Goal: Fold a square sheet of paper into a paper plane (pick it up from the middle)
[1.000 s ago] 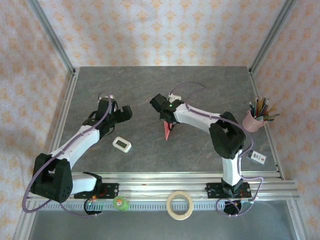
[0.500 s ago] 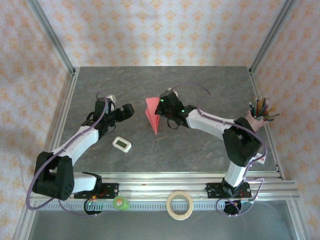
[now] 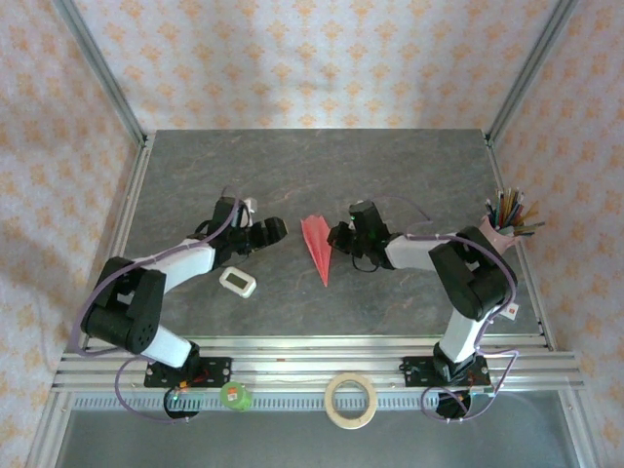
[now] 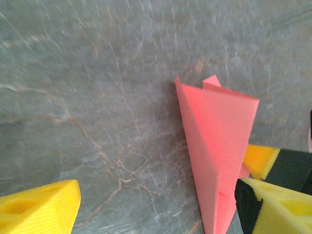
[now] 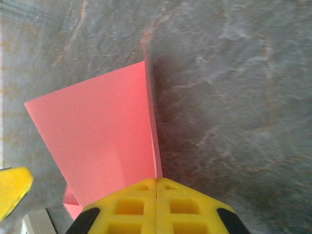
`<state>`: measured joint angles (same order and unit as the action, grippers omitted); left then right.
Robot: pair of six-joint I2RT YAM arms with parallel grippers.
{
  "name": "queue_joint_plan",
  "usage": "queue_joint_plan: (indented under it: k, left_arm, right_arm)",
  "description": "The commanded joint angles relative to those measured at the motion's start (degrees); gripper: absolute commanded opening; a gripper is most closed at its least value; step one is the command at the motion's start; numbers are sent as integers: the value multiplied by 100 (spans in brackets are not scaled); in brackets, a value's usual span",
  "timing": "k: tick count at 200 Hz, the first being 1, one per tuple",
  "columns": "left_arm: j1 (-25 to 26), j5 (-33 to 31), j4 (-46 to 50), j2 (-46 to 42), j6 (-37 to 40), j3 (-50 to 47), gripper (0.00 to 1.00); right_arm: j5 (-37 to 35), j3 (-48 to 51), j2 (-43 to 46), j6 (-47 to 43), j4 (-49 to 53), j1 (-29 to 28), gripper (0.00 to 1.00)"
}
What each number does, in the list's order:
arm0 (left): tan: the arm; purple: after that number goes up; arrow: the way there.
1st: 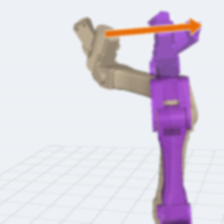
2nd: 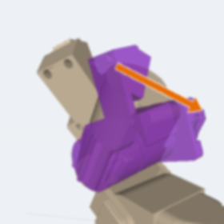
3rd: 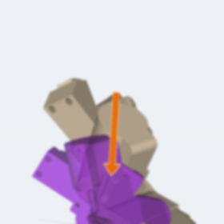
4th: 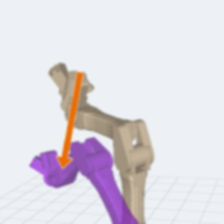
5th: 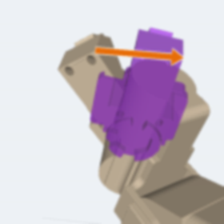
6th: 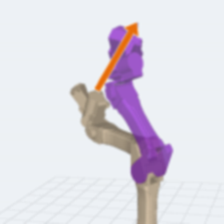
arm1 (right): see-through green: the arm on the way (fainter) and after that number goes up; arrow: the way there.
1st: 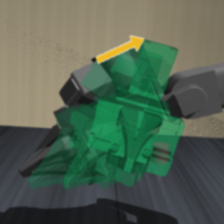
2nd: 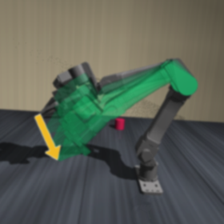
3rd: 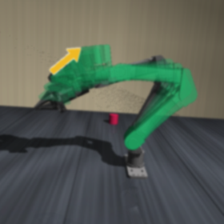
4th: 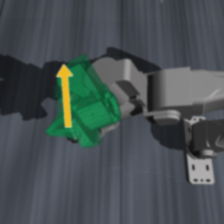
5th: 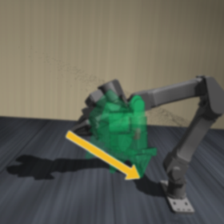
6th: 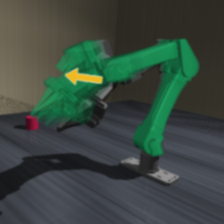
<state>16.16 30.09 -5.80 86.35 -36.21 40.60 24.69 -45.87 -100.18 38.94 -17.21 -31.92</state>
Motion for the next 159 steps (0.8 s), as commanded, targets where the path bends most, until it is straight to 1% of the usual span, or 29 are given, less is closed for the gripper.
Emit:
queue_joint_plan:
  k: [1, 23, 40, 57, 72, 89, 112, 135, 145, 159]
  left_arm:
    - [159, 167, -251, 189, -73, 273, 83]
    - [382, 295, -358, 400, -195, 382, 83]
    - [569, 280, -423, 531, -358, 464, 82]
    - [764, 203, -532, 647, -608, 519, 80]
    - [918, 86, -555, 782, -784, 608, 74]
    - [1048, -57, -511, 962, -967, 708, 64]
    - [1151, -252, -378, 1148, -1098, 849, 54]
    - [1222, -285, -421, 1284, -1178, 902, 49]
    - [1233, -286, -406, 1351, -1182, 934, 49]
    - [1236, -310, -386, 1435, -1198, 966, 46]
  right_arm:
    - [12, 136, 258, -57, -226, 79, 2]
    - [19, 183, 297, -104, -186, 125, 2]
    - [54, 158, 293, -128, -151, 124, 2]
    - [46, 139, 289, -149, -129, 128, 2]
    - [48, 131, 271, -150, -117, 126, 2]
    - [56, 122, 253, -144, -110, 131, 2]
    - [61, 121, 254, -150, -124, 133, 2]
    - [57, 119, 247, -143, -129, 134, 2]
    - [65, 118, 245, -150, -123, 130, 2]
    - [64, 115, 240, -149, -126, 134, 2]
